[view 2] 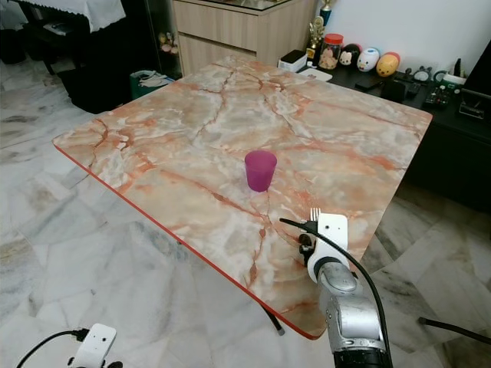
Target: Setting the table
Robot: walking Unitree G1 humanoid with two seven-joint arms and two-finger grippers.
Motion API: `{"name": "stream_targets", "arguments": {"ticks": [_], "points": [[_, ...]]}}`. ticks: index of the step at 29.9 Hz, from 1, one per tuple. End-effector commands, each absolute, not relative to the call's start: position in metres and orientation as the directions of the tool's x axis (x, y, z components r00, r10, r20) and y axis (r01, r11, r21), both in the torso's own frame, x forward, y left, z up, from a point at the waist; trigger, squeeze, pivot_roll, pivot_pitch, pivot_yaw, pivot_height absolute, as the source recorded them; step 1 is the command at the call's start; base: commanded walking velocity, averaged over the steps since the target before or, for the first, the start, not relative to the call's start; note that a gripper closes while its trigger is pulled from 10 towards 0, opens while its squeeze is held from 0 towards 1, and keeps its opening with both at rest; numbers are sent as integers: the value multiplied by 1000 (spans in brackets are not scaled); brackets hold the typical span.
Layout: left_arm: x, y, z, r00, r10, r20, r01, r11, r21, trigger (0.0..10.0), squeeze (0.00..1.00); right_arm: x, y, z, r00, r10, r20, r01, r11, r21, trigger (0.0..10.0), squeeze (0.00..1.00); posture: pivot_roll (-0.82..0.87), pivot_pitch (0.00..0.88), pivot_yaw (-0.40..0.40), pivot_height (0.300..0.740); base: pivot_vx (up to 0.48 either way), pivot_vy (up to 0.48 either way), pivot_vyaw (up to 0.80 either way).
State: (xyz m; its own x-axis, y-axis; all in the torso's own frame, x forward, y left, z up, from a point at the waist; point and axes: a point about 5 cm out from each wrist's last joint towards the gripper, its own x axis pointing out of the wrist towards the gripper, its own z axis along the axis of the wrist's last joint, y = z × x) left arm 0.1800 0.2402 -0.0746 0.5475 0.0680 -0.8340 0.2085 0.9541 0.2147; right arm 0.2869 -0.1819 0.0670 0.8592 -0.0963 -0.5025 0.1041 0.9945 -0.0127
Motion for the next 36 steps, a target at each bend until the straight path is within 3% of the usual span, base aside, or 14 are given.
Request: {"name": "stream_targets", "arguments": {"ticks": [1,31,32,33,34,35,36], "points": [[178,240,-76,539,63,-840,215,954,210,10000,0,287,-185,63,847,-115,-520,123,992,-19,0,0,25,0,-20,728,0,0,0],[177,238,-77,534,66,-843,212,955,209,10000,0,293,-180,64,864,-108,-492,118,993,-10,0,0,28,0,-24,728,0,0,0],[177,238,-77,535,69,-842,206,956,209,10000,0,295,-181,68,880,-121,-460,129,992,-14,1804,0,30,0,-25,728,0,0,0],[177,238,-77,535,69,-842,206,956,209,10000,0,295,-181,68,880,-121,-460,129,992,-14,1804,0,30,0,-25,728,0,0,0],[177,238,-77,537,74,-840,196,958,210,10000,0,297,-183,76,907,-136,-400,136,990,-28,5373,0,30,0,-26,728,0,0,0],[177,239,-77,538,77,-840,187,960,208,10000,0,299,-182,82,925,-134,-356,128,991,-41,10000,0,30,0,-26,728,0,0,0],[177,239,-77,538,79,-839,182,961,208,10000,0,299,-182,86,936,-134,-324,124,991,-53,10000,0,28,0,-28,728,0,0,0]]}}
